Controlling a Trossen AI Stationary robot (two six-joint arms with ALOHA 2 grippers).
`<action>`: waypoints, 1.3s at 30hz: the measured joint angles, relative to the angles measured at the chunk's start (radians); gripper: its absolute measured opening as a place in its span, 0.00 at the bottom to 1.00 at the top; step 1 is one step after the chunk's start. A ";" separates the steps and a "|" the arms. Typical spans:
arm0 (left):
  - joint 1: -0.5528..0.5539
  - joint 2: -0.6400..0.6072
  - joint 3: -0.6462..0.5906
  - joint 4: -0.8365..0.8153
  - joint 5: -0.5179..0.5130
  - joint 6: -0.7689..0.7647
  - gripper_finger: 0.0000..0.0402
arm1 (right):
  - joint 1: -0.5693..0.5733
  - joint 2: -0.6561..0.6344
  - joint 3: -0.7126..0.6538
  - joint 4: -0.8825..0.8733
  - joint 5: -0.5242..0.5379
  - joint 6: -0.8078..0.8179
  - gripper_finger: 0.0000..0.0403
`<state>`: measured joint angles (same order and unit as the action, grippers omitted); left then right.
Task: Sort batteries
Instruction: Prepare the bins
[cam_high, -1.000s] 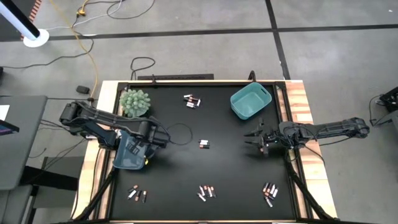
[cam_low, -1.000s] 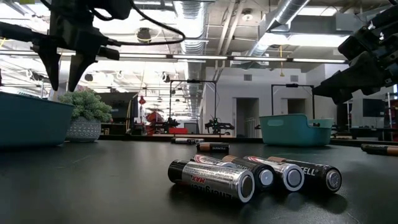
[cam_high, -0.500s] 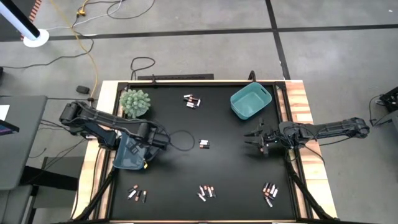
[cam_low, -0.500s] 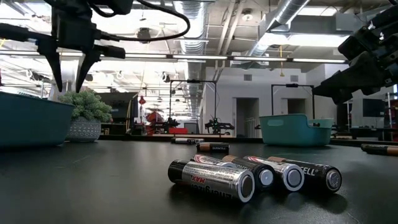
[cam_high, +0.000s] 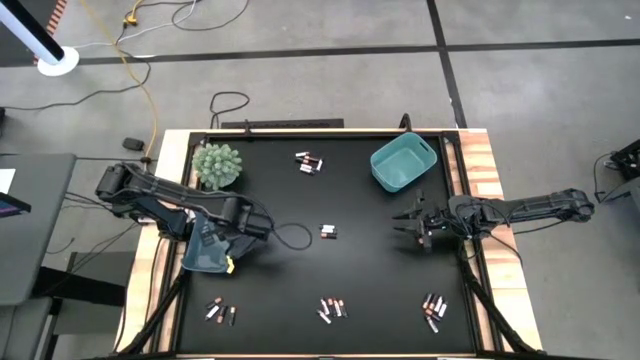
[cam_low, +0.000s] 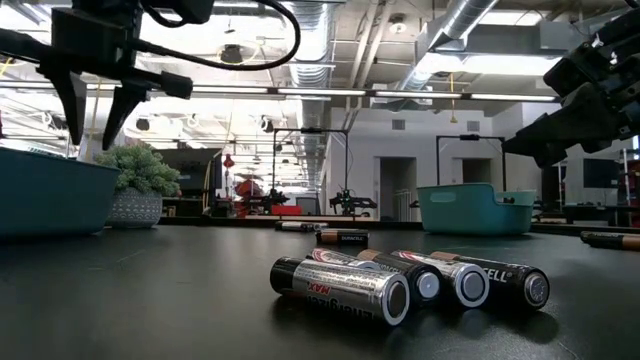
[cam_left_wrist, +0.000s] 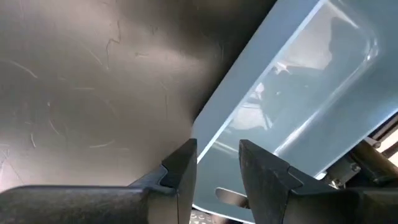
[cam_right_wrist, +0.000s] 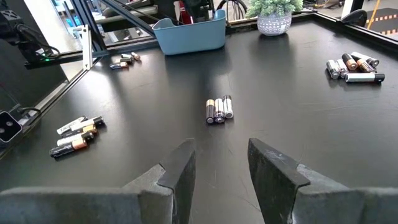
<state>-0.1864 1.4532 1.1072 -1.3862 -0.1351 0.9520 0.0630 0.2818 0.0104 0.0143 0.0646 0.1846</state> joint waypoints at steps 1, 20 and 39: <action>0.000 0.000 0.000 0.000 0.000 0.009 0.28 | 0.000 0.000 0.000 0.000 0.000 0.000 0.41; -0.048 -0.001 -0.233 0.210 -0.015 -0.011 0.27 | 0.000 0.000 0.000 0.000 0.000 0.000 0.41; 0.063 -0.001 -0.233 0.321 0.011 -0.305 0.01 | 0.000 0.000 0.000 0.000 0.000 0.000 0.41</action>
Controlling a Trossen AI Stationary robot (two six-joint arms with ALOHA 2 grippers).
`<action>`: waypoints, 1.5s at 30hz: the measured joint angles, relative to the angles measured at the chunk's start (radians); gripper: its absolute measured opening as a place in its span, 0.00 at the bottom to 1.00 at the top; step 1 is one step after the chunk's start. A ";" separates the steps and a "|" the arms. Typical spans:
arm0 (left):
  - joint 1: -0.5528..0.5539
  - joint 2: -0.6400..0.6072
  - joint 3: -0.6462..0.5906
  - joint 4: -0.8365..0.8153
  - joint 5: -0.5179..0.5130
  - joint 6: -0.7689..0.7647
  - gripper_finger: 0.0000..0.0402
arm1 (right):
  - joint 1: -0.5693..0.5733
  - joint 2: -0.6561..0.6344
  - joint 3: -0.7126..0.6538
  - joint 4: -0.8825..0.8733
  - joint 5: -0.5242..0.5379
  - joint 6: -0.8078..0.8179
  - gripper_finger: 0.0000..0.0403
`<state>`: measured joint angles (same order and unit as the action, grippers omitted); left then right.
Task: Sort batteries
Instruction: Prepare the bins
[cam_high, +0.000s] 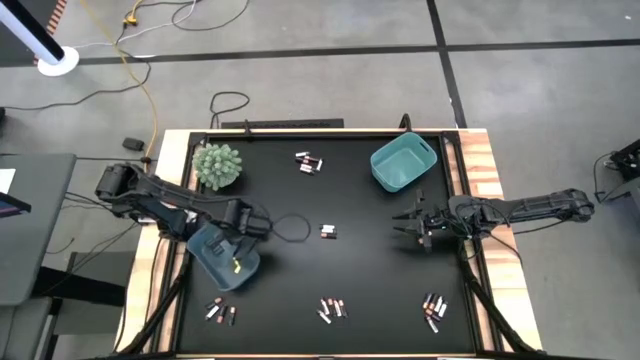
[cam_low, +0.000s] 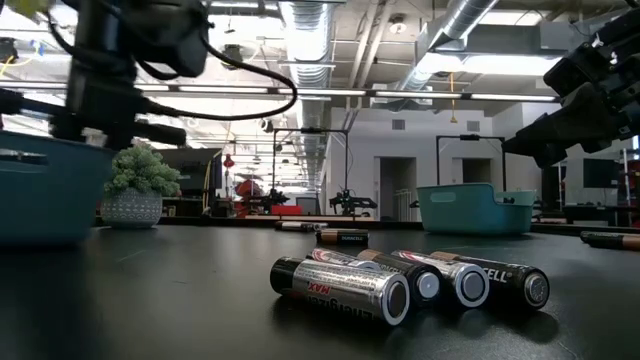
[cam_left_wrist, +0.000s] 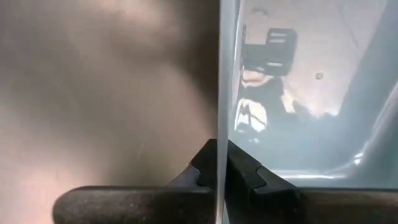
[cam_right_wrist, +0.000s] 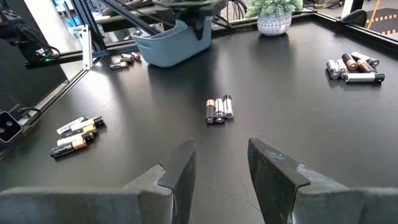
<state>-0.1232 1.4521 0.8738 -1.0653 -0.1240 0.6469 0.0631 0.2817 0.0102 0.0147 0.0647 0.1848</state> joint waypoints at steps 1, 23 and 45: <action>0.019 0.000 0.000 0.010 -0.007 -0.021 0.01 | 0.000 0.000 0.000 0.000 0.000 0.000 0.41; 0.250 -0.010 0.000 0.001 0.042 -1.448 0.00 | 0.000 0.000 0.000 0.000 0.000 0.000 0.41; 0.098 -0.087 -0.001 -0.126 0.061 -2.206 0.00 | 0.000 0.000 0.000 0.000 0.000 0.000 0.41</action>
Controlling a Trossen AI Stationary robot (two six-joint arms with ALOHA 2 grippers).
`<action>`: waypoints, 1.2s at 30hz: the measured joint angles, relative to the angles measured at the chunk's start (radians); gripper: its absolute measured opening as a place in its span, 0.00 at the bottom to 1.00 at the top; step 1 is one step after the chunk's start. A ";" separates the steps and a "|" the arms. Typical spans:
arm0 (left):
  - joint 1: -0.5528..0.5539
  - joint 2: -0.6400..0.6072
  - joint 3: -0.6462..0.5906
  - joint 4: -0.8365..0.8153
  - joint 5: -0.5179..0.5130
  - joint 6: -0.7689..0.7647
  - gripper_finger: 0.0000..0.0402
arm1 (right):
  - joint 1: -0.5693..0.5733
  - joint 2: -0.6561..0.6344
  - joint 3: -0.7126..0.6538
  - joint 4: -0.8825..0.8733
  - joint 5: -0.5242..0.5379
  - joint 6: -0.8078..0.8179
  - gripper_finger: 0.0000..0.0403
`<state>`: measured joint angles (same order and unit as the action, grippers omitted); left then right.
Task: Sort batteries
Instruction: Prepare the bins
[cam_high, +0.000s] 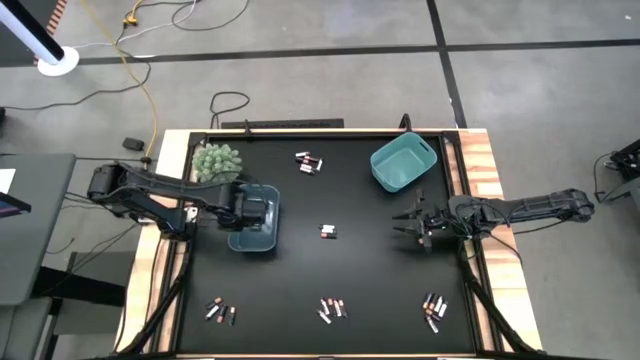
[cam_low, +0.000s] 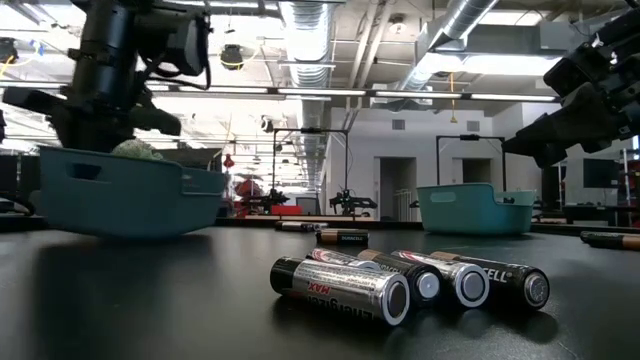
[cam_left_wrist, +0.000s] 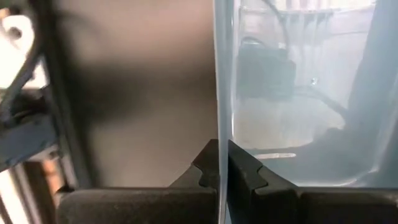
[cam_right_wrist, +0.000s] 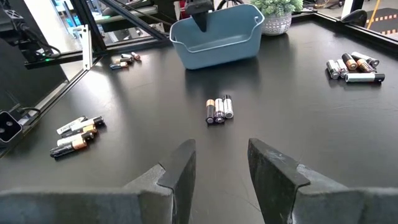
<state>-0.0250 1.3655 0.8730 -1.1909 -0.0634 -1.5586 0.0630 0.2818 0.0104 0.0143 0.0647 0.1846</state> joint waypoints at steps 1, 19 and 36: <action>-0.012 0.000 0.000 -0.019 0.007 -0.015 0.00 | 0.000 0.000 0.000 0.000 0.000 0.000 0.41; -0.100 -0.001 -0.046 -0.038 0.033 -0.158 0.06 | 0.000 0.000 0.000 0.000 0.000 0.000 0.41; -0.100 0.000 -0.048 -0.043 -0.011 -0.095 0.27 | 0.000 0.000 0.000 0.000 0.000 0.000 0.41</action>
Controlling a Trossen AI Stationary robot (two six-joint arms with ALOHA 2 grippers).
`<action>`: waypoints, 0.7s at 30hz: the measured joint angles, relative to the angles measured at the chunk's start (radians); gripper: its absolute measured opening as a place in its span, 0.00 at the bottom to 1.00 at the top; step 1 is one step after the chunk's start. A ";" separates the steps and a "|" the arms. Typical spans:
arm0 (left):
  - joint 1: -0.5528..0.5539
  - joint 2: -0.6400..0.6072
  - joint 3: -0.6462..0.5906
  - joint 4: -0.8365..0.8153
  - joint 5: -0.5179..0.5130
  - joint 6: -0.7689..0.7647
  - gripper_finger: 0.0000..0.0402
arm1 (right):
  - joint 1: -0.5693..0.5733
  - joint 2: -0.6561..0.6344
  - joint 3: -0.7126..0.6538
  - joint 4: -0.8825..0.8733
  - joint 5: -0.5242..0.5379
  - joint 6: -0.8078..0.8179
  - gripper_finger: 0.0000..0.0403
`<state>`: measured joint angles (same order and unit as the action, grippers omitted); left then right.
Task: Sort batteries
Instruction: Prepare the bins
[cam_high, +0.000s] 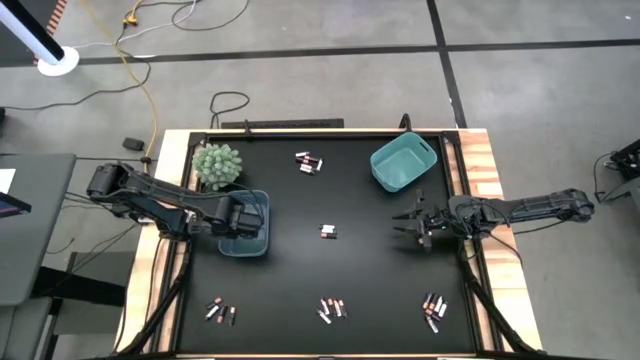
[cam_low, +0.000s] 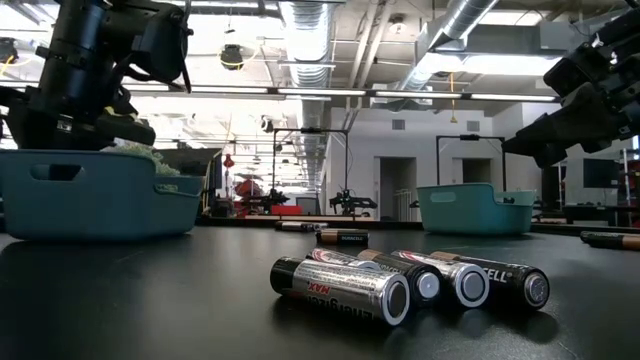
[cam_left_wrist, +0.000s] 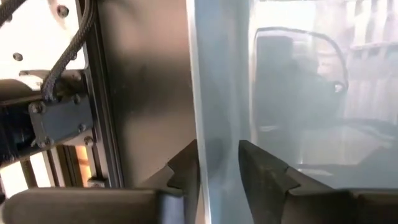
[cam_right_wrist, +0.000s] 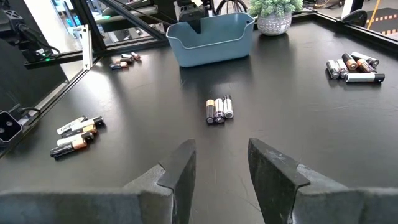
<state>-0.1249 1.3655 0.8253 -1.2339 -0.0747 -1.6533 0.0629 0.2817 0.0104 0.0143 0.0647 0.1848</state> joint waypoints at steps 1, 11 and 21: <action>0.000 0.000 0.000 -0.001 -0.001 0.007 0.28 | 0.000 0.000 0.000 0.000 0.000 0.000 0.41; 0.000 0.000 0.000 -0.007 -0.039 0.074 0.32 | 0.000 0.000 0.000 0.000 0.000 0.000 0.41; 0.000 -0.108 0.081 -0.110 -0.098 0.087 0.32 | 0.000 0.000 0.000 0.000 0.000 0.000 0.41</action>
<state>-0.1246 1.2574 0.9060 -1.3442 -0.1723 -1.5661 0.0628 0.2817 0.0105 0.0143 0.0647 0.1848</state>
